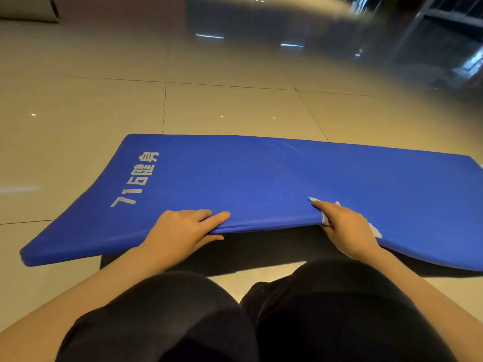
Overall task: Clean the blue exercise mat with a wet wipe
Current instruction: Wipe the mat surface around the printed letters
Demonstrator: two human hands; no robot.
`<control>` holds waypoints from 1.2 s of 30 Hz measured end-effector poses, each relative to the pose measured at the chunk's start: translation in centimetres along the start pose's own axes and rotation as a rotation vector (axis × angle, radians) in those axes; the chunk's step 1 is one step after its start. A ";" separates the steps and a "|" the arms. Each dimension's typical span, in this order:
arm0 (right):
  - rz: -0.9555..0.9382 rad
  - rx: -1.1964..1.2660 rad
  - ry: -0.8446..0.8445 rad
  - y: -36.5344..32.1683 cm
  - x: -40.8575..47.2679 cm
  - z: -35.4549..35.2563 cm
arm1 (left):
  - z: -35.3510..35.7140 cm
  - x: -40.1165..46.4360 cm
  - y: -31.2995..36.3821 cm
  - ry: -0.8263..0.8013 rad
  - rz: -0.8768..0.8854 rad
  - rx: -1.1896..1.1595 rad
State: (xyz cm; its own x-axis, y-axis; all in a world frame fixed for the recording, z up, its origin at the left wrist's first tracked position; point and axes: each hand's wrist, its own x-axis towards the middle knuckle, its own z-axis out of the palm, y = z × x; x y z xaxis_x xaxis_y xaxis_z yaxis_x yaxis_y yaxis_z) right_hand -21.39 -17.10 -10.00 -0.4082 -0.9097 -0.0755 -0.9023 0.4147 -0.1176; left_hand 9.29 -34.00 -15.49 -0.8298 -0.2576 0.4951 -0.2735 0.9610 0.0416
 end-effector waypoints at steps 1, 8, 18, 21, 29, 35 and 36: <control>0.029 0.028 0.058 -0.5 0.4 -0.8 | -0.3 0.6 0.1 0.031 -0.014 0.023; -0.062 0.155 0.570 -1.1 4.3 -11.4 | -6.6 6.8 3.2 0.376 -0.254 0.157; -0.006 0.135 -0.073 1.4 1.9 6.8 | 5.4 -2.5 0.7 -0.042 -0.048 0.094; -0.014 0.171 -0.165 0.8 2.1 11.2 | 7.8 -5.5 0.1 -0.191 -0.117 0.016; 0.062 0.294 -0.459 0.1 2.1 16.4 | 11.6 -10.0 -3.3 -0.568 -0.490 -0.148; -0.038 0.182 -0.521 -2.1 1.4 21.0 | 13.0 -12.5 -6.5 -0.799 -0.951 -0.056; -0.125 0.165 -0.532 -2.9 1.5 21.6 | 13.4 -13.0 -6.3 -0.824 -0.908 -0.056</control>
State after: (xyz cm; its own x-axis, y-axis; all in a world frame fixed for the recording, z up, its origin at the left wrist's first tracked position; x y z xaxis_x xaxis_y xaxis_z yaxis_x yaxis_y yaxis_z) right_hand -16.37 -19.22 -31.18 -0.1354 -0.8345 -0.5341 -0.8884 0.3409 -0.3075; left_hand 15.30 -38.07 -33.80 -0.4142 -0.8027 -0.4291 -0.9079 0.3975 0.1329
